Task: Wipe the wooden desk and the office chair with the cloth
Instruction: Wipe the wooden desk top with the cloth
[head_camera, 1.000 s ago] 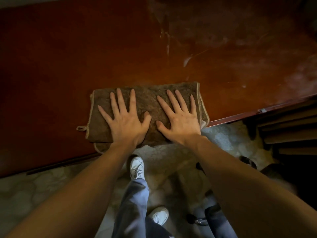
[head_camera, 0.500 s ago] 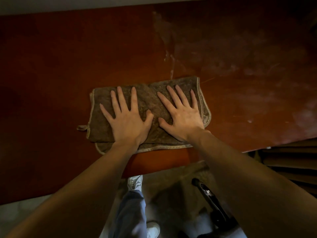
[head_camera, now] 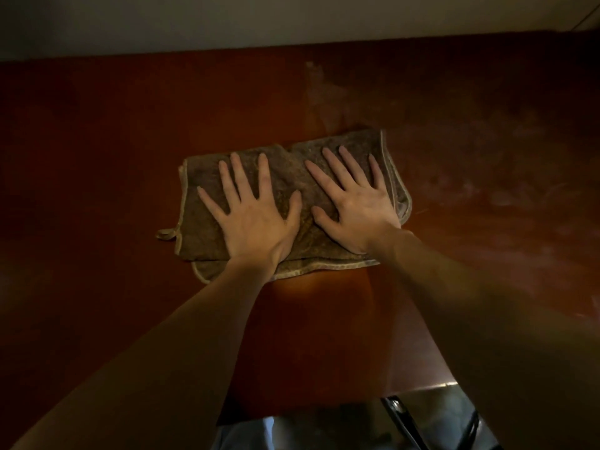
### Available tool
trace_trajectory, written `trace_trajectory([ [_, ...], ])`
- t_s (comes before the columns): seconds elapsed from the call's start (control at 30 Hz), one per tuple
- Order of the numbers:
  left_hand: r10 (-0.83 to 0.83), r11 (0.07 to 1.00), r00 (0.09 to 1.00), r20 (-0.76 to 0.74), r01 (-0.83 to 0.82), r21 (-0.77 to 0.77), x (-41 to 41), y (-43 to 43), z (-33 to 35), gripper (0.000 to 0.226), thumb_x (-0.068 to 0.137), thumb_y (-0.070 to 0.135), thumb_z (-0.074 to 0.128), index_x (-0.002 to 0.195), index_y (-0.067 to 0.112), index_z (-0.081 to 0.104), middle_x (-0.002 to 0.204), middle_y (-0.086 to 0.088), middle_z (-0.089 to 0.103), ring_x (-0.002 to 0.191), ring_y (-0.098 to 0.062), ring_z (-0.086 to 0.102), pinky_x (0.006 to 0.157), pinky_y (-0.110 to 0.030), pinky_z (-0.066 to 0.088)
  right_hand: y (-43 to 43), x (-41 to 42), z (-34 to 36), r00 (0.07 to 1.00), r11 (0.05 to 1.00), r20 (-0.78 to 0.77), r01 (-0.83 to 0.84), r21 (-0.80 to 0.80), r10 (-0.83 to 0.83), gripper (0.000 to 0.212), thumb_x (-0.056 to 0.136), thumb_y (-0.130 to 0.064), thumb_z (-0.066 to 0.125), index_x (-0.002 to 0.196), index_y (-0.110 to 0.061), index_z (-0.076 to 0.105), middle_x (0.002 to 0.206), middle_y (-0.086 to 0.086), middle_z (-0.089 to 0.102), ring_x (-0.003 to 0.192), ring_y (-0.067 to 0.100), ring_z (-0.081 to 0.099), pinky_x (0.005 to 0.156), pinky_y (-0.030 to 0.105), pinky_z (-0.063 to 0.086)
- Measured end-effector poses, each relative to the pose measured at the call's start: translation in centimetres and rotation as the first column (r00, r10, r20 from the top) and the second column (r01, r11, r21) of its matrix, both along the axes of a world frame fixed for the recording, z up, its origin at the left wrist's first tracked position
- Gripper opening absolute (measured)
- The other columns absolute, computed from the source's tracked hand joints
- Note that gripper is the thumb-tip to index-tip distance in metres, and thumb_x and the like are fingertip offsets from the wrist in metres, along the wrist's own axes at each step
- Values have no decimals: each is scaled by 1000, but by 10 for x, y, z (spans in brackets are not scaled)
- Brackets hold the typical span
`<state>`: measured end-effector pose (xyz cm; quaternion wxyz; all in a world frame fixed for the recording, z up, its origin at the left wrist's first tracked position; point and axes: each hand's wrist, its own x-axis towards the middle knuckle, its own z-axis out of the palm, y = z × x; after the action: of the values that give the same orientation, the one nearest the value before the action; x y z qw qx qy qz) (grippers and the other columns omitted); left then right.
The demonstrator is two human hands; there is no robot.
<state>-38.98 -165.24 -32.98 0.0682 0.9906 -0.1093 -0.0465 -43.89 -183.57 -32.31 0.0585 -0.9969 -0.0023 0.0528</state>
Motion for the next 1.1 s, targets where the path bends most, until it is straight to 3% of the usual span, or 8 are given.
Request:
trace_trajectory([
  [0.37,30,1000,1000,-1,-30,-1,84,-44,0,89,91,78,13,164,30,-3,172,-13,-9,158,-33,-12,119,-71,-6,-40,87,0,999,999,27,-35,-12,35,72,99,-64,24,164,-38,8,174,-3,4,160,21,-2,126,61,0],
  [0.9,9,1000,999,53,-9,-9,197,-106,0,88,91,72,15,165,25,6,171,-17,-2,158,-35,-6,118,-73,-2,-94,205,5,999,998,-37,-34,-61,31,73,97,-65,19,163,-40,2,173,-4,-1,159,19,-6,127,56,-4],
  [1.1,8,998,996,92,-3,-59,223,-120,-3,86,92,71,20,164,23,19,170,-19,10,158,-36,3,118,-74,-1,-107,234,8,999,1000,-27,-17,-20,16,73,95,-63,21,164,-39,14,172,-3,14,159,21,7,127,55,2],
])
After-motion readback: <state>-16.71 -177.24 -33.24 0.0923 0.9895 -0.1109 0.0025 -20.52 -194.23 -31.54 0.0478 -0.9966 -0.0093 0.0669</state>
